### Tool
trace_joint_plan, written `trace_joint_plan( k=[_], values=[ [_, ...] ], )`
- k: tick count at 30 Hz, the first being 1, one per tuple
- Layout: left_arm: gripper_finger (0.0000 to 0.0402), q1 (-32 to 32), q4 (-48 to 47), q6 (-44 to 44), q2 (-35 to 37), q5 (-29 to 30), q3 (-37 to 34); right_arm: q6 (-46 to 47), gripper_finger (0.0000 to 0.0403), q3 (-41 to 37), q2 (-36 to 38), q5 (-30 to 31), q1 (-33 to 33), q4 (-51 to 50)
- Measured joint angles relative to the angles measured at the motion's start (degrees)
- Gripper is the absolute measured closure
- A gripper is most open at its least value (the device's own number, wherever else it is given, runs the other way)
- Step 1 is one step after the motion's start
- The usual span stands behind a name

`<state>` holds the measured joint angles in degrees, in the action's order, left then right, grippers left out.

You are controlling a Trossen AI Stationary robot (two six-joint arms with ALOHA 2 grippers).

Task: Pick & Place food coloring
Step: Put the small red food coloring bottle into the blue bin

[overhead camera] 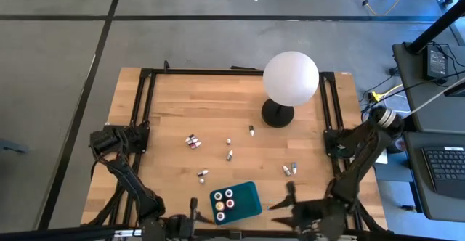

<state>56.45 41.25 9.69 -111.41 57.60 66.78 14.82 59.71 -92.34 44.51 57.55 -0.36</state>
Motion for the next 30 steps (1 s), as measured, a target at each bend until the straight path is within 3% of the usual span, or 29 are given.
trace_joint_plan(
  k=[4,8,13,16,21,24,30],
  values=[
    [0.0258,-0.62,-6.22,-0.99,4.75,3.56,0.0,3.0,0.0242,-9.4,5.94,4.9,2.18,1.09],
    [0.0258,-4.37,-19.27,8.48,10.82,3.9,0.02,3.06,0.0242,-17.03,8.84,10.37,2.33,4.42],
    [0.0258,-13.61,-42.97,25.66,18.05,-6.01,0.02,3.04,0.0242,-23.8,9.67,11.29,0.28,6.02],
    [0.0258,-19.72,-50.35,28.43,21.06,-11.6,0.02,5.17,0.0242,-26.85,9.83,11.34,-0.67,6.28],
    [0.0258,-28.98,-55.22,25.34,23.4,-24.11,0.02,14.74,0.0242,-33.52,12.75,7.28,-1.02,6.61],
    [0.0258,-33.48,-54.64,20.77,23.46,-31.9,0.02,16.02,0.0242,-36.82,15.46,7.88,-1.02,9.5],
    [0.0258,-39.36,-53.22,17.1,23.49,-33.95,0.02,9.87,0.0242,-38.46,18.67,6.99,-2.39,13.08]
  ],
)
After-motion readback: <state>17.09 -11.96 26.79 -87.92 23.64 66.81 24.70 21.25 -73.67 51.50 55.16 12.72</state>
